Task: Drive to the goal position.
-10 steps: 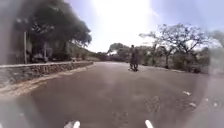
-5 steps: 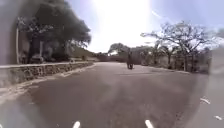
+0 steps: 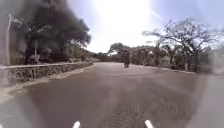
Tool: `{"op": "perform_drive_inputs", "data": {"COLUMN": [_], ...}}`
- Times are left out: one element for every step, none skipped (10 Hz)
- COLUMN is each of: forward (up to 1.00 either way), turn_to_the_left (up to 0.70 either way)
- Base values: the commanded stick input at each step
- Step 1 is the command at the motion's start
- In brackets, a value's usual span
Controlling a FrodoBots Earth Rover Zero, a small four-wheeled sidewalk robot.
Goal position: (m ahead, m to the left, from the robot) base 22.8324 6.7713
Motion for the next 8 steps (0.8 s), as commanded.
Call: {"op": "perform_drive_inputs", "data": {"forward": [0.85, 0.85, 0.85, 0.85, 0.85, 0.85, 0.85, 0.85], "turn_to_the_left": [0.00, 0.00, 0.00, 0.00, 0.00, 0.00, 0.00, 0.00]}}
